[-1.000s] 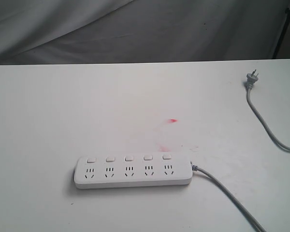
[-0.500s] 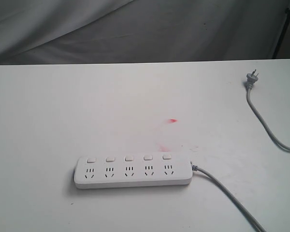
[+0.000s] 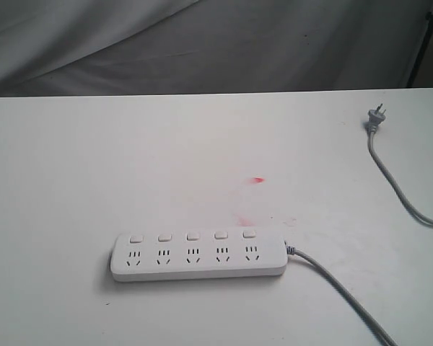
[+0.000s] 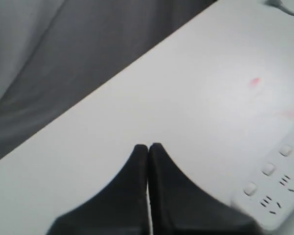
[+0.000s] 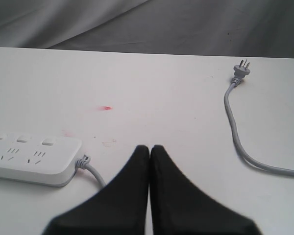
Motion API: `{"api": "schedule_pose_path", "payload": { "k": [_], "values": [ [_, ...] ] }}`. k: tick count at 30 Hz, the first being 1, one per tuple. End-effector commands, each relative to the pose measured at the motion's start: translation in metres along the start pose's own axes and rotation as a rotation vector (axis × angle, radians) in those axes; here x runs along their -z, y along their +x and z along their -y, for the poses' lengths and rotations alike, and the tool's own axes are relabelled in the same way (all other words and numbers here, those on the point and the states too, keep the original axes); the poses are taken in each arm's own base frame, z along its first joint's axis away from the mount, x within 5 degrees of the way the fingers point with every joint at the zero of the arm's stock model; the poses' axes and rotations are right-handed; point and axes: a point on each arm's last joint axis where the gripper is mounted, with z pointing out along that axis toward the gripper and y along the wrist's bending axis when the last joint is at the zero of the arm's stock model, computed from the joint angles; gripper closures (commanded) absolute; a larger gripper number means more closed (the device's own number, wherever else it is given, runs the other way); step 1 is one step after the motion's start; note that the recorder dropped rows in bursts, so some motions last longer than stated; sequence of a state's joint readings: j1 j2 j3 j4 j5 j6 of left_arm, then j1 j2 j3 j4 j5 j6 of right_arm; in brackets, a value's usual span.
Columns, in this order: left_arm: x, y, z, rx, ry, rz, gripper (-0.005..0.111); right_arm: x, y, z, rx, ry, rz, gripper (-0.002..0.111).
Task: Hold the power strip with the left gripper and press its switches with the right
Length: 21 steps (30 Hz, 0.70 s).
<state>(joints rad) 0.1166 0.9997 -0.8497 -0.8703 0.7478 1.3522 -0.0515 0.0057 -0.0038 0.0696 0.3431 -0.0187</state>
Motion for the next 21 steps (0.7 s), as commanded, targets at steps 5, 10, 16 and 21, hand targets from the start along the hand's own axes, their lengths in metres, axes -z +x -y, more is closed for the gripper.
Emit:
{"api": "schedule_pose_path", "payload": {
  "k": [5,10,16,21],
  "values": [
    [0.002,0.010,0.010,-0.016,0.153,-0.052,0.106,0.000,0.001,0.001,0.000,0.009,0.004,0.108],
    [-0.002,0.021,0.020,-0.068,0.345,-0.138,0.106,0.000,0.001,0.001,0.000,0.009,0.004,0.108],
    [-0.032,0.042,0.016,-0.103,0.563,-0.202,0.106,0.000,0.001,0.001,0.000,0.009,0.004,0.108],
    [-0.045,0.047,-0.003,-0.069,0.562,-0.228,0.106,0.000,0.001,0.001,0.000,0.009,0.004,0.108]
  ]
}}
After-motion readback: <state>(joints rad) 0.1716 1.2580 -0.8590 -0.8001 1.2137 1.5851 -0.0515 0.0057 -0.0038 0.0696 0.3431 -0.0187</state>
